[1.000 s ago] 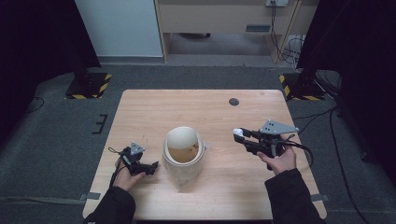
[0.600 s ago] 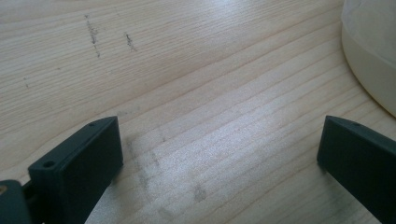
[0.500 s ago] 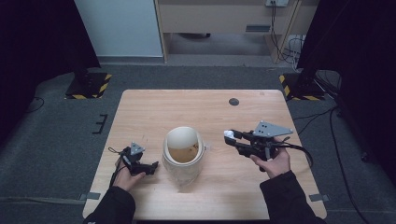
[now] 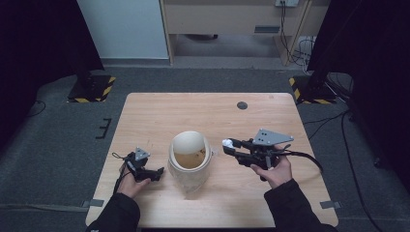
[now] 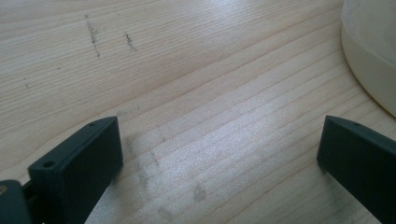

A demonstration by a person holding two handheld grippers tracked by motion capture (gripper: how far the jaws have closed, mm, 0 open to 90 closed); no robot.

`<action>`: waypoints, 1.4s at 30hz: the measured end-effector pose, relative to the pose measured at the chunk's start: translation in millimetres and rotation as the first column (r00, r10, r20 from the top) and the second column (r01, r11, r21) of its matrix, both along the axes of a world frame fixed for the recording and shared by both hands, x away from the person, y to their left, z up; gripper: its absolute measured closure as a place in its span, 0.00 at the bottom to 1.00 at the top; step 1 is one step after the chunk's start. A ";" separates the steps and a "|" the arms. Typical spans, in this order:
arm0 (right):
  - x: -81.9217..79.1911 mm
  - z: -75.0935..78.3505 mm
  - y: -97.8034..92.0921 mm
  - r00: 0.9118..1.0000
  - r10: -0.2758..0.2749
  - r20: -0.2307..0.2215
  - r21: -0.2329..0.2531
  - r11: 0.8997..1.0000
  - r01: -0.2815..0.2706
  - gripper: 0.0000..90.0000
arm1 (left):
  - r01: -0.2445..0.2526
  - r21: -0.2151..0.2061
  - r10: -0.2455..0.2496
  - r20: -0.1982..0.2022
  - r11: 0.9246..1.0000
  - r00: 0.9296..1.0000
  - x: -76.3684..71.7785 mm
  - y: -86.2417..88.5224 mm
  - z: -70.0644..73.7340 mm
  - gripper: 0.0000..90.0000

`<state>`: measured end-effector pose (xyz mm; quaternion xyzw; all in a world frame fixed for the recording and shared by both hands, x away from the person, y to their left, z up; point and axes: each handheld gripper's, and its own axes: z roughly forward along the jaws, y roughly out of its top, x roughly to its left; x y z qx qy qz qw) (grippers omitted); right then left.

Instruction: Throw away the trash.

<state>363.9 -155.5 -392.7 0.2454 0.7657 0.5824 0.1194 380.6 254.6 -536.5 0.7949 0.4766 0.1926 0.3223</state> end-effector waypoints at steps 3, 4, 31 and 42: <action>-1.6 1.3 2.6 1.000 0.007 0.011 -0.015 1.000 -0.007 0.72 | 0.000 0.000 0.000 0.000 1.000 1.000 0.0 0.0 0.0 0.00; -2.3 2.2 3.7 1.000 0.010 0.011 -0.010 1.000 -0.010 0.72 | 0.000 0.000 0.000 0.000 1.000 1.000 0.0 0.0 0.0 0.00; -7.8 10.3 36.7 0.996 0.087 0.022 0.021 0.996 -0.087 0.73 | 0.000 0.000 0.000 0.000 1.000 1.000 0.0 0.0 0.0 0.00; -9.9 9.6 61.1 0.992 0.128 0.020 0.028 0.991 -0.128 0.73 | 0.000 0.000 0.000 0.000 1.000 1.000 0.0 0.0 0.0 0.00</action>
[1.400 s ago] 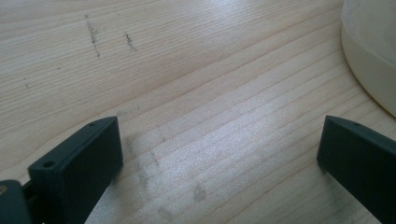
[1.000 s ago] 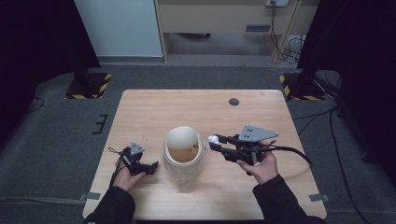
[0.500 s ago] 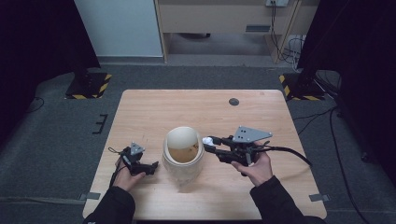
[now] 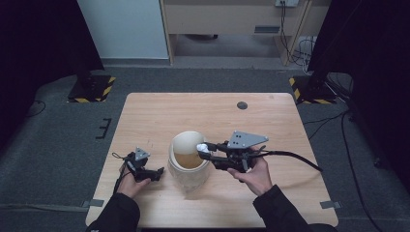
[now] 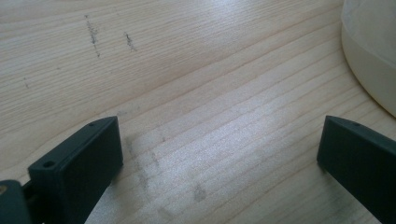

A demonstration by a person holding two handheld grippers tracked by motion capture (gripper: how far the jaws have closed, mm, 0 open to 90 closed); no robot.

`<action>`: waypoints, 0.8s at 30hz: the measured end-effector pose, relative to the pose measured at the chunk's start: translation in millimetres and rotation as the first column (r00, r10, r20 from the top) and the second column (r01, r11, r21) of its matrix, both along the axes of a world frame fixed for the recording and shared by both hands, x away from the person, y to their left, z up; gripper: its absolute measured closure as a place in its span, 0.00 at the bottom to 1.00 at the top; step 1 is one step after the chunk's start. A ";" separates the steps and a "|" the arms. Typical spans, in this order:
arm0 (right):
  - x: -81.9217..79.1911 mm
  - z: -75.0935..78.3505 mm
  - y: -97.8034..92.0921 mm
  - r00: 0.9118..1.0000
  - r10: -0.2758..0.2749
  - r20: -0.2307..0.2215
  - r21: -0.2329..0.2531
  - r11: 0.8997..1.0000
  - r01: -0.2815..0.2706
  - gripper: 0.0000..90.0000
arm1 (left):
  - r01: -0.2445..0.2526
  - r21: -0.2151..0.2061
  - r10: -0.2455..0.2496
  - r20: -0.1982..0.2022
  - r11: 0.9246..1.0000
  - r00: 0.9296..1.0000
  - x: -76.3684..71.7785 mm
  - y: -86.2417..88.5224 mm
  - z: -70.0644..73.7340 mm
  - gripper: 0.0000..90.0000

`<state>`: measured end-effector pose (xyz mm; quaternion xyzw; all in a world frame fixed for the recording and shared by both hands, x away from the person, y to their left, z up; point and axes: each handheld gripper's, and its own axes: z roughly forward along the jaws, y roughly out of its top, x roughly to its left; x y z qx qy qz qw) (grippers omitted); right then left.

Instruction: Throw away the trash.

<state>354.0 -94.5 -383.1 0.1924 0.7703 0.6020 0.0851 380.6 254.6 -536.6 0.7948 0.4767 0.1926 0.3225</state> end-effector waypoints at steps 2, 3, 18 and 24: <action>-1.1 -1.2 2.9 1.000 0.006 0.000 -0.004 1.000 -0.006 0.73 | 0.000 0.000 0.000 0.000 1.000 1.000 0.0 0.0 0.0 0.00; -1.7 -1.7 4.2 1.000 0.007 -0.002 -0.004 1.000 -0.007 0.73 | 0.000 0.000 0.000 0.000 1.000 1.000 0.0 0.0 0.0 0.00; -4.3 -15.9 17.4 0.999 0.036 -0.037 -0.043 0.998 -0.037 0.73 | -0.001 0.000 0.001 0.000 1.000 1.000 0.0 0.0 0.0 0.00; -3.2 -23.9 20.3 0.998 0.030 -0.055 -0.065 0.997 -0.034 0.73 | 0.000 0.001 0.000 0.000 1.000 1.000 0.0 0.1 0.0 0.00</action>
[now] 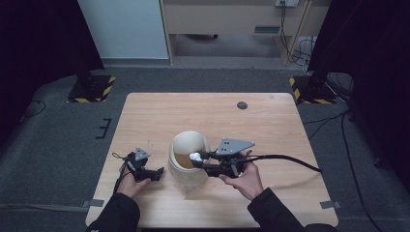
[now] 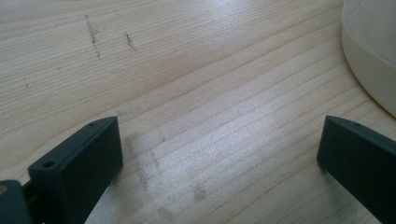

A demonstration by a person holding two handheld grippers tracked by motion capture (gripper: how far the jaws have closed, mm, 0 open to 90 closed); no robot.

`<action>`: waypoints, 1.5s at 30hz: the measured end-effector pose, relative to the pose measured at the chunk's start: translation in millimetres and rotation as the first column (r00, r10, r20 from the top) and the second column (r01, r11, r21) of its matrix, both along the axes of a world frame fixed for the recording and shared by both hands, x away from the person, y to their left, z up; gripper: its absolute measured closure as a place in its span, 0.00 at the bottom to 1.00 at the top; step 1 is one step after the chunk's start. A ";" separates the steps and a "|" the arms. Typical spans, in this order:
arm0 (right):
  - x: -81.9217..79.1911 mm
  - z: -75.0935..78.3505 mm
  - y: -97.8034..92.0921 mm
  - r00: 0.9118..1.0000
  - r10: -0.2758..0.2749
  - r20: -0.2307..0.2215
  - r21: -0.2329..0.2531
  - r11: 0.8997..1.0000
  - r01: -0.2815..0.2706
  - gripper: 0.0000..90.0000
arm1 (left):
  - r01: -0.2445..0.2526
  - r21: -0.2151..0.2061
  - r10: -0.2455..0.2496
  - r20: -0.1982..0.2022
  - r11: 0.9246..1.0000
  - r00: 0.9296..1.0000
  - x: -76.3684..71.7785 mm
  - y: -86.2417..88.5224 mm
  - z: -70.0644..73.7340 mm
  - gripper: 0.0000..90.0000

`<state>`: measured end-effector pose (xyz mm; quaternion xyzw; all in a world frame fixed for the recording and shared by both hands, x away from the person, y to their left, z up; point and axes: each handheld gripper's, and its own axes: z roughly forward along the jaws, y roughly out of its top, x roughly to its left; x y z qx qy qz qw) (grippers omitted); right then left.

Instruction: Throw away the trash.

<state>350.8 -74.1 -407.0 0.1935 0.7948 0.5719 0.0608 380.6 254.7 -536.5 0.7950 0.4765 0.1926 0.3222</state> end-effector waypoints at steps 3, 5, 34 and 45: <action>0.6 -3.0 0.9 1.000 -0.006 -0.006 -0.013 1.000 0.006 0.73 | 0.000 0.000 0.000 0.000 1.000 1.000 0.0 0.0 0.0 0.00; 0.9 -4.5 1.3 1.000 -0.009 -0.009 -0.020 1.000 0.008 0.73 | 0.000 0.000 0.000 0.000 1.000 1.000 0.0 0.0 0.0 0.00; 2.7 -15.6 7.3 0.999 -0.049 -0.011 -0.057 0.997 0.049 0.66 | 0.000 -0.001 0.000 0.000 1.000 1.000 0.0 0.0 0.0 0.00; 0.2 -13.1 10.9 0.998 -0.058 -0.001 -0.071 0.996 0.058 0.53 | -0.001 -0.002 0.001 0.001 1.000 1.000 0.0 -0.1 -0.1 0.00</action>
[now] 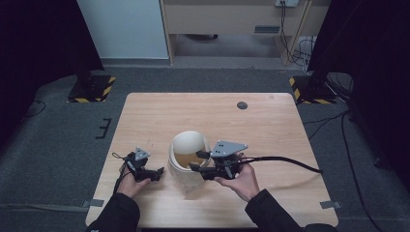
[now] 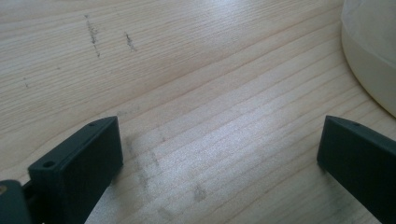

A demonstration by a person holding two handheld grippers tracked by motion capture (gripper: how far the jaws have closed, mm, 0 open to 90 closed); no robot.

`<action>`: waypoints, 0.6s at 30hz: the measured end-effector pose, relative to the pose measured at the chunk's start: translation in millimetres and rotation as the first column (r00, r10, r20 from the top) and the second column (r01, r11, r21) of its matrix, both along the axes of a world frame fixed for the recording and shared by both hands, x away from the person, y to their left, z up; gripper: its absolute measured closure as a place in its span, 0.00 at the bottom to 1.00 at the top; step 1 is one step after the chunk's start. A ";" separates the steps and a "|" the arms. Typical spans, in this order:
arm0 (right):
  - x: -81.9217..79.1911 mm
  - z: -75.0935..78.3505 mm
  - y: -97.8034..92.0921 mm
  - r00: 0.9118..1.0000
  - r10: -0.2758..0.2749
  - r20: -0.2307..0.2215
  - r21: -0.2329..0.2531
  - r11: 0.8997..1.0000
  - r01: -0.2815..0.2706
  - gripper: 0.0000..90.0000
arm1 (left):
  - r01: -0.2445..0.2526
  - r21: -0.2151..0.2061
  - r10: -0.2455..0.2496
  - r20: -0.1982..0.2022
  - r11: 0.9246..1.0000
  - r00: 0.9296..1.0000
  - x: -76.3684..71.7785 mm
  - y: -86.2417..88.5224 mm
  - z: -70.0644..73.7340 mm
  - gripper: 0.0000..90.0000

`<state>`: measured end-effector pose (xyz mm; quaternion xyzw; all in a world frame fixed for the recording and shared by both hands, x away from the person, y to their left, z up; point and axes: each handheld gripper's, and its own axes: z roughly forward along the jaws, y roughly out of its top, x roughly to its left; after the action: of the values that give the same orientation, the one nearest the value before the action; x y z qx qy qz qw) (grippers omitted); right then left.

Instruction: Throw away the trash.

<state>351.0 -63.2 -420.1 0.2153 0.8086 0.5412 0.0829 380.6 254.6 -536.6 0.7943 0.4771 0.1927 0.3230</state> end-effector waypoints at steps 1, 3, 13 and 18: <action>-0.5 0.2 0.8 1.000 0.000 0.003 -0.003 1.000 0.000 0.52 | 0.000 0.000 0.000 0.000 1.000 1.000 0.0 0.0 0.0 0.00; -1.5 0.8 1.9 1.000 0.000 0.004 -0.006 1.000 0.000 0.49 | 0.000 0.001 0.000 0.001 1.000 1.000 0.0 0.0 0.0 0.00; -8.6 15.6 -15.1 1.000 -0.025 0.018 0.044 0.999 0.025 0.43 | 0.000 0.001 0.000 0.001 1.000 1.000 0.0 0.0 0.0 0.00; -7.5 10.3 -46.7 0.995 -0.101 0.011 0.041 0.994 0.100 0.33 | 0.001 0.002 -0.001 0.000 1.000 1.000 0.0 0.1 0.0 0.00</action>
<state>343.6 -109.9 -409.9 0.2540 0.7852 0.5538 0.1108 380.6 254.6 -536.6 0.7949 0.4766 0.1929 0.3224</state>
